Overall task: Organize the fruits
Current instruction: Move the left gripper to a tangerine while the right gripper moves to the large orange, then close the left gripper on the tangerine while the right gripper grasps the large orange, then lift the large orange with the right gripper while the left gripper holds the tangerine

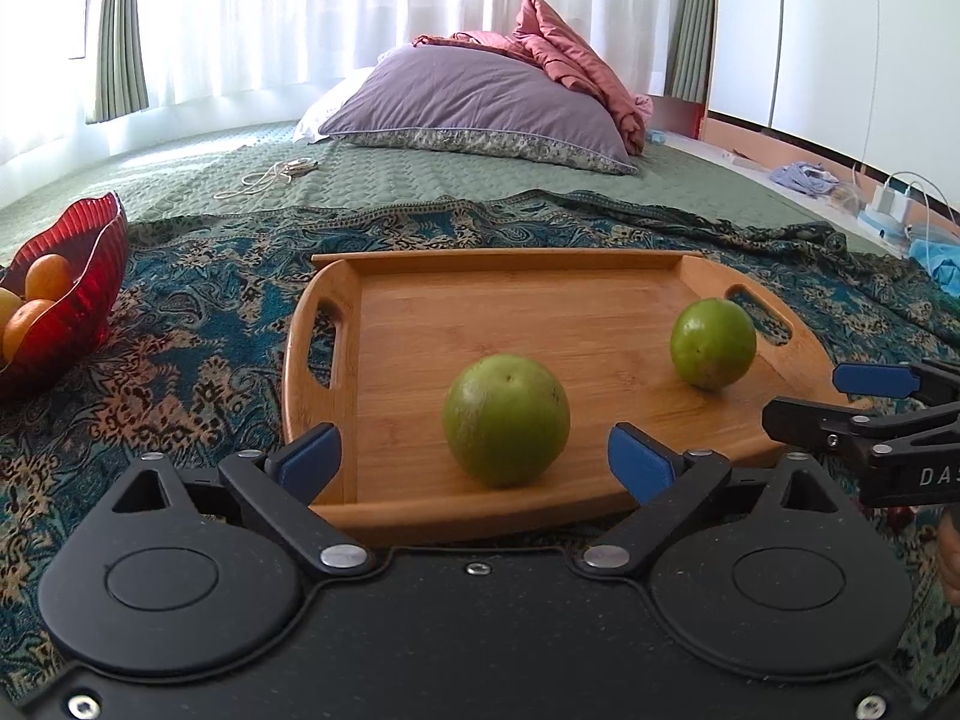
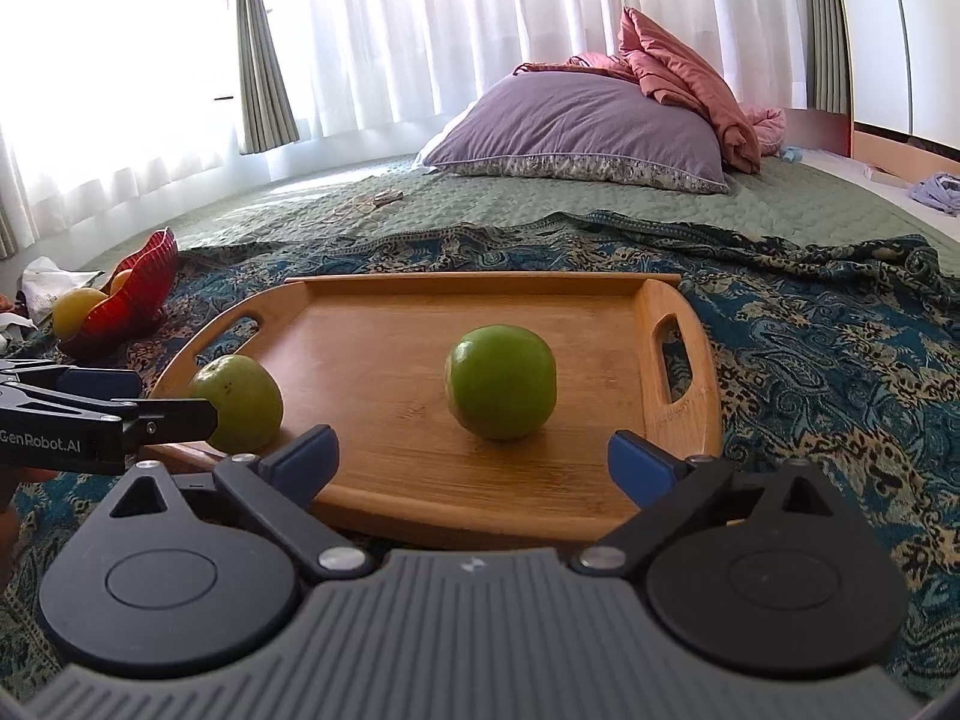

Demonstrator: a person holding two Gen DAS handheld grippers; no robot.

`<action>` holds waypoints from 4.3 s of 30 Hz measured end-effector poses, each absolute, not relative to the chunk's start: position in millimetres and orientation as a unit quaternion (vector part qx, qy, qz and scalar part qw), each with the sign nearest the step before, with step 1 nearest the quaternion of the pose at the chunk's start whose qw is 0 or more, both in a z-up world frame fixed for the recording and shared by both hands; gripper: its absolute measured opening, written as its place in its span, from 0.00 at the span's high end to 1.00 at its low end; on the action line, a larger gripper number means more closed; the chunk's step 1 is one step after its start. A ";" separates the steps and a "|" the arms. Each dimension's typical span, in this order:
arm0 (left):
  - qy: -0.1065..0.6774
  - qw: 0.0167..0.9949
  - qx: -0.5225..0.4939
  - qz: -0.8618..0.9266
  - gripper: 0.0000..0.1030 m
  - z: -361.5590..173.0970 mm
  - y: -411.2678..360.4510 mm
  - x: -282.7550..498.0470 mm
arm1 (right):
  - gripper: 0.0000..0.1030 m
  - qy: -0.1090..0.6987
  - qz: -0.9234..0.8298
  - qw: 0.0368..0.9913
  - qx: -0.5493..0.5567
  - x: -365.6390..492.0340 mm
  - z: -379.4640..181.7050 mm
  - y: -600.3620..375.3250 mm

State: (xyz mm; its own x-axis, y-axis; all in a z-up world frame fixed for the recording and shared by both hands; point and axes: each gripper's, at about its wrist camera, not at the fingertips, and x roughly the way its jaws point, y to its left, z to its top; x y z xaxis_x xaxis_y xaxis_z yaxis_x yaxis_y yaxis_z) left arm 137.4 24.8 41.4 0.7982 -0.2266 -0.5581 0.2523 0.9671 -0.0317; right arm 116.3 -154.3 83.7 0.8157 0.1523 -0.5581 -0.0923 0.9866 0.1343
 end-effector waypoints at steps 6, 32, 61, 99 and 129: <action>0.287 0.947 0.029 -0.138 0.05 38.1 24.1 118.3 | 0.00 0.289 0.070 0.954 0.033 95.3 81.4 -147.4; 0.289 0.947 0.043 -0.136 0.03 14.3 28.2 78.5 | 0.00 0.242 0.093 0.966 -0.023 28.3 78.3 -121.2; 0.293 0.946 0.026 -0.135 0.39 3.8 31.7 62.2 | 0.43 0.231 0.096 0.967 -0.039 -10.6 60.5 -89.9; 0.279 0.949 0.036 -0.142 0.64 13.6 24.2 57.5 | 0.50 0.235 0.067 0.970 -0.006 -4.0 55.7 -85.0; 0.253 0.960 0.009 -0.122 0.64 46.1 35.1 75.3 | 0.77 0.183 0.032 0.982 0.008 18.9 90.3 -111.3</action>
